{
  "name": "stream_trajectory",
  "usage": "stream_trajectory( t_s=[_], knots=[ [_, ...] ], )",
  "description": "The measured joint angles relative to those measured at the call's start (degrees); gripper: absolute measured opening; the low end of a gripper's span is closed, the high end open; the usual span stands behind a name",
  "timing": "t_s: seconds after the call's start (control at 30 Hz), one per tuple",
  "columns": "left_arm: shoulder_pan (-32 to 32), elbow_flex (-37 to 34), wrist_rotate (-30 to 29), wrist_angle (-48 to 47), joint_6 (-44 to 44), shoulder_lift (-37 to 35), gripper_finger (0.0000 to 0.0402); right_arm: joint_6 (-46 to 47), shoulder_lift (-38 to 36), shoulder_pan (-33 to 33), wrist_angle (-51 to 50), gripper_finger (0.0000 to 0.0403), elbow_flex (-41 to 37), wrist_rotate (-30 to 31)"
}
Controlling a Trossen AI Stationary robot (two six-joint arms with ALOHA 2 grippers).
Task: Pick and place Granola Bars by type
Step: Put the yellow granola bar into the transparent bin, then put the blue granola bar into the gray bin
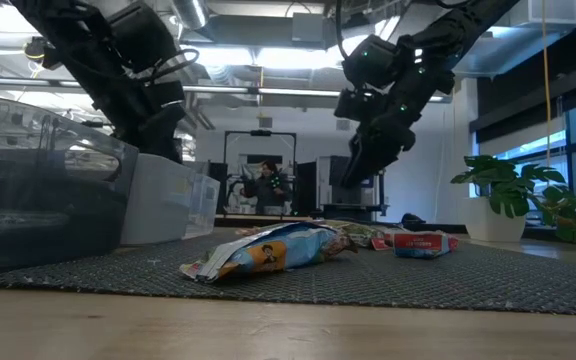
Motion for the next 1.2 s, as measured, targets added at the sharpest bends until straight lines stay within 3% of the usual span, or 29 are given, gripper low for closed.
stream_trajectory(
  t_s=[0.23, 0.53, 0.97, 1.2],
  knots=[
    [0.0, 0.0, 0.9, 0.0, 0.5, 0.0, 0.009, -0.1, 0.6, 0.1, -0.3, 0.0229, -0.1, -3.4],
    [0.0, 0.0, 1.6, 0.0, 1.8, 0.0, 0.0093, -0.2, 0.8, 0.3, 0.3, 0.0229, -1.5, -3.5],
    [0.0, 0.0, 3.7, 1.4, -0.4, 0.0, 0.017, -0.5, 0.8, 0.3, 2.3, 0.0229, -3.3, -3.4],
    [0.0, 0.7, 4.7, 1.0, 4.3, 0.0, 0.018, -0.5, 0.8, 0.3, 2.3, 0.0229, -3.3, -3.3]
  ],
)
